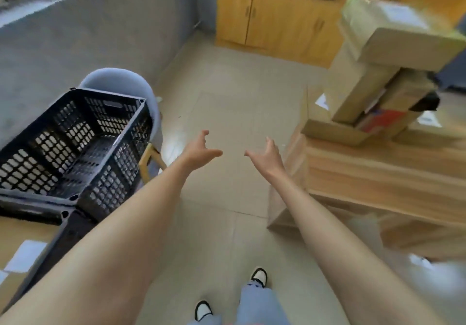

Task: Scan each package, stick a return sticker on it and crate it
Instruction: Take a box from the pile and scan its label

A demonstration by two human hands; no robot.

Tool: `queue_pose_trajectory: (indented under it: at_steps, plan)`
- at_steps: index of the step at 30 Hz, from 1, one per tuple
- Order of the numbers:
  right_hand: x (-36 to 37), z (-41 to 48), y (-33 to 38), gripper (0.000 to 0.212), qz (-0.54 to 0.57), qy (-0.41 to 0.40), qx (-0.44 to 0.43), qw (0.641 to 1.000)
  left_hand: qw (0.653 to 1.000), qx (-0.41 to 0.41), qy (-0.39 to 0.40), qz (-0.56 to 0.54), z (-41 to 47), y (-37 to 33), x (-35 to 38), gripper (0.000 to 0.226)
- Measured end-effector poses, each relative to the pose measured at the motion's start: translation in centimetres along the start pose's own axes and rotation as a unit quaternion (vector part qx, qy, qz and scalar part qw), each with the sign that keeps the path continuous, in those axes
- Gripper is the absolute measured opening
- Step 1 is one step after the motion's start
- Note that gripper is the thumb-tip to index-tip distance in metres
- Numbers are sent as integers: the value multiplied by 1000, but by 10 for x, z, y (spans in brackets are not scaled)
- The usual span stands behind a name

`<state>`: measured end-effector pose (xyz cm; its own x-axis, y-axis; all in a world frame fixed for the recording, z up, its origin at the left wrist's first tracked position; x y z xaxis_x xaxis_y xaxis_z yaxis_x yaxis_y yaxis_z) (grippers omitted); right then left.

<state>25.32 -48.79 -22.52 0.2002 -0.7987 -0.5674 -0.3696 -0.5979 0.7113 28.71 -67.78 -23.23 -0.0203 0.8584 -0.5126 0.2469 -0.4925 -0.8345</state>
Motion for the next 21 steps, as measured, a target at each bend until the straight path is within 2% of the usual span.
queue_pose_trajectory:
  at_steps: [6, 15, 21]
  plan:
    - [-109, 1, -54, 87, 67, -87, 37, 993, 995, 70, 76, 6, 25, -82, 88, 74]
    - [-244, -6, -176, 82, 139, -161, 111, 971, 973, 146, 170, 50, 27, -191, 240, 74]
    - [-341, -4, -247, 80, 166, -176, 124, 962, 958, 185, 195, 102, 15, -259, 344, 73]
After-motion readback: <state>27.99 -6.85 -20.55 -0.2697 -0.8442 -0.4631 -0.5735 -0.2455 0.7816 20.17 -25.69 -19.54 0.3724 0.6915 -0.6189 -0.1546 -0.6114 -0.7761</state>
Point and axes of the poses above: each hand's wrist, its own z-axis towards the middle knuckle, its own x-axis out of the palm, y = z × x, the point moved 9 cm from there along z, towards the middle knuckle, and after that the axes turned 11 degrees about x, right-handed, at the moved point
